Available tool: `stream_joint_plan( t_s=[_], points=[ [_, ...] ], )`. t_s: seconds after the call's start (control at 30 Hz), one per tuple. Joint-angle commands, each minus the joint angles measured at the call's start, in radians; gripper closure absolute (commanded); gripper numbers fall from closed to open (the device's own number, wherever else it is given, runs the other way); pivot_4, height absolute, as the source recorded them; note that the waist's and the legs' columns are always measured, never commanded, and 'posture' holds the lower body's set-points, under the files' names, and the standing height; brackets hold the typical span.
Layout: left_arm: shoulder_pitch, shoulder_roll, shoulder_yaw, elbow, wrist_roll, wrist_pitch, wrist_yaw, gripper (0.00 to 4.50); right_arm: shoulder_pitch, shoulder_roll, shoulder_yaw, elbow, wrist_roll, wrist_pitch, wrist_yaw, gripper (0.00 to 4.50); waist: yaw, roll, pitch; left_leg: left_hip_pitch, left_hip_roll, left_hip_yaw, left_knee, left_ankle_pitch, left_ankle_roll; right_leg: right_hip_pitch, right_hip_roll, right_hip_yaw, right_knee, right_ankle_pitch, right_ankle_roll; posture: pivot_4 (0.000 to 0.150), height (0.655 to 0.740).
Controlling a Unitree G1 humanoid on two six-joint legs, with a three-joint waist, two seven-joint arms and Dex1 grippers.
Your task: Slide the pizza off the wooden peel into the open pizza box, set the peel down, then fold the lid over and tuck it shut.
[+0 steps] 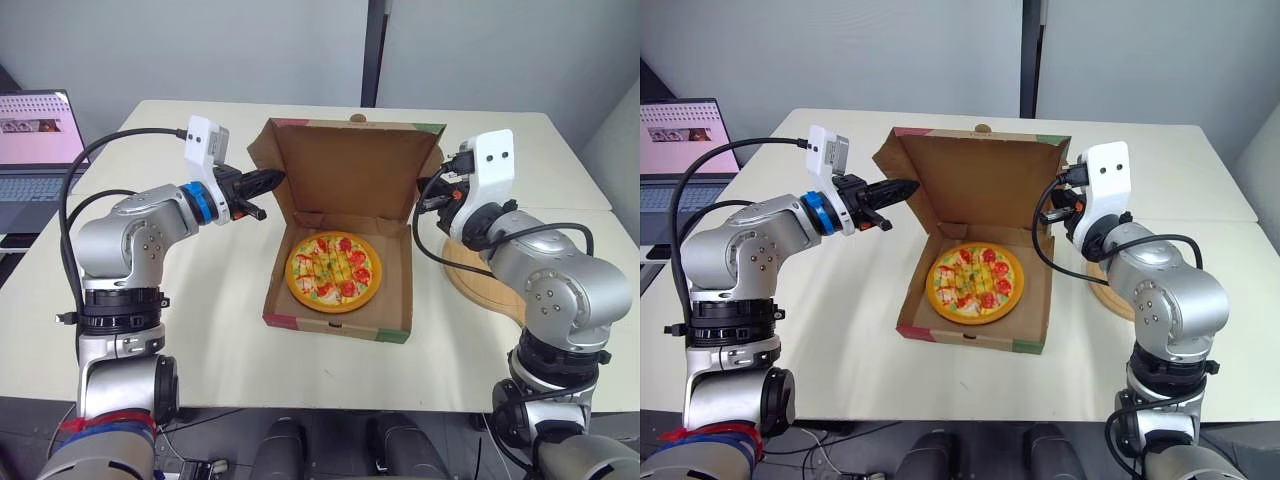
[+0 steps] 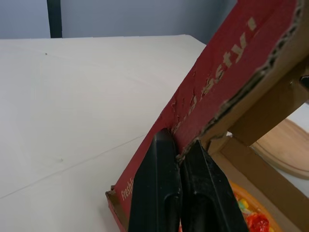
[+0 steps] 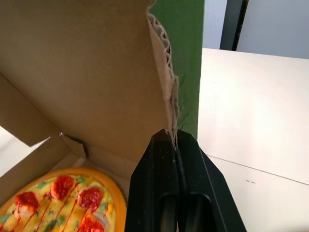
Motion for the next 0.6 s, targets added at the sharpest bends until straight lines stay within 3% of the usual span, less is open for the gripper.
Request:
stream_joint_plan(
  t_s=[0.03,0.6],
  points=[
    [-0.025,-0.014,0.007,-0.067,-0.066,0.034,-0.001,4.5,-0.033,0.014,0.007,-0.048,0.037,0.008,0.013,4.49,0.0,0.0,0.0,0.0,0.0,0.0,0.0,0.0,0.0,0.0,0.0,0.0,0.0,0.0,0.0,0.15,0.7316],
    [0.325,-0.096,0.111,-0.423,-0.223,0.106,0.146,4.5,0.259,0.115,0.085,-0.31,0.027,0.075,-0.041,4.49,-0.003,0.0,-0.001,0.002,0.0,0.0,-0.001,0.0,0.0,0.001,-0.001,0.001,0.0,0.0,0.0,0.15,0.7316]
  ],
)
